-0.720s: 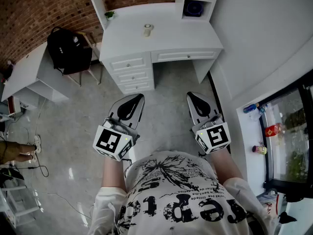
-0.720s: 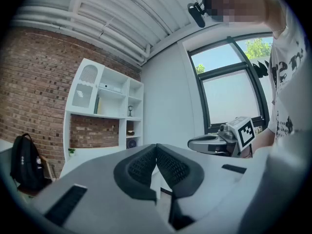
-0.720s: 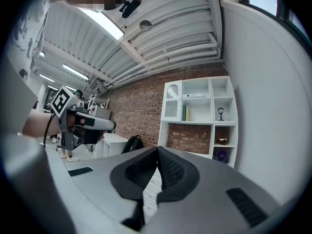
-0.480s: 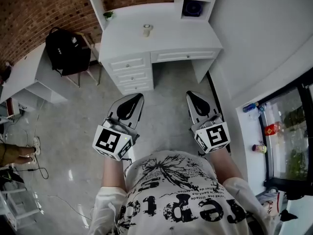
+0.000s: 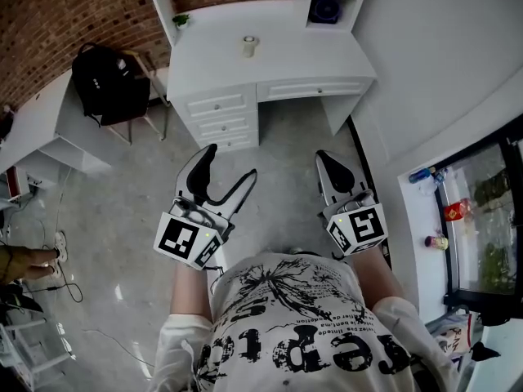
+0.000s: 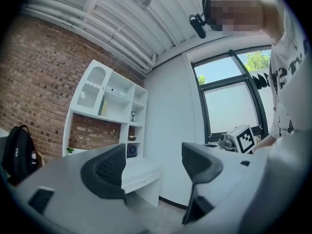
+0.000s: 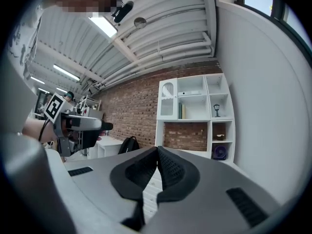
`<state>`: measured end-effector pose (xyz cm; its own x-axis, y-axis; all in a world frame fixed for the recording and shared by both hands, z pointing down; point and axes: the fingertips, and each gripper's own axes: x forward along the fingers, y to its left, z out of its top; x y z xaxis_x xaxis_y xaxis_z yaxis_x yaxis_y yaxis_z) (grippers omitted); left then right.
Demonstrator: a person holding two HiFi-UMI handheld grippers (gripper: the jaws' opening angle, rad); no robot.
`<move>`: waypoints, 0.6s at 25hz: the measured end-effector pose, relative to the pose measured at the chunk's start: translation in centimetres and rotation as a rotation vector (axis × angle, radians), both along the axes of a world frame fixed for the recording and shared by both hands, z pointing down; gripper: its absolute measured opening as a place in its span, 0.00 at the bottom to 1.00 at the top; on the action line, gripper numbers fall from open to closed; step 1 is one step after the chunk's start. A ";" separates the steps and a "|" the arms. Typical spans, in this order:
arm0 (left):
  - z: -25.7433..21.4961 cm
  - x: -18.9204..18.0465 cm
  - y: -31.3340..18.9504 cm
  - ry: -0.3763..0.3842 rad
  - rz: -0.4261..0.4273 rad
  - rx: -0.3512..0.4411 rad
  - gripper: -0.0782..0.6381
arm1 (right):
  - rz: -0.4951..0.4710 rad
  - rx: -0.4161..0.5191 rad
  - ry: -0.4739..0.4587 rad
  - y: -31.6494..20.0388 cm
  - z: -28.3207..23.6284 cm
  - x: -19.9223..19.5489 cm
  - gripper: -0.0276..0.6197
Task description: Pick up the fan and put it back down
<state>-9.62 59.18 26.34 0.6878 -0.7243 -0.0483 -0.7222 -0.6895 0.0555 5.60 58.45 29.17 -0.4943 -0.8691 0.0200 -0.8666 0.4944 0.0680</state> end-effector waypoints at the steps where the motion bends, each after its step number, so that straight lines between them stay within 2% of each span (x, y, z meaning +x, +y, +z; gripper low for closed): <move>1: 0.1 -0.5 -0.3 0.002 -0.008 0.006 0.59 | 0.006 -0.003 0.001 -0.3 0.2 -0.3 0.07; 8: 2.1 -2.2 -3.1 -0.012 -0.035 -0.038 0.60 | 0.022 -0.042 0.002 -3.0 1.8 -1.0 0.07; 15: 3.4 -1.8 -9.0 -0.028 -0.108 -0.057 0.60 | -0.037 -0.027 0.026 -9.6 2.8 -0.3 0.07</move>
<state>-11.39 50.17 29.77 0.6059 -0.7954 0.0133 -0.7941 -0.6037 0.0708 5.27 48.84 32.01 -0.5250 -0.8492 0.0564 -0.8458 0.5280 0.0760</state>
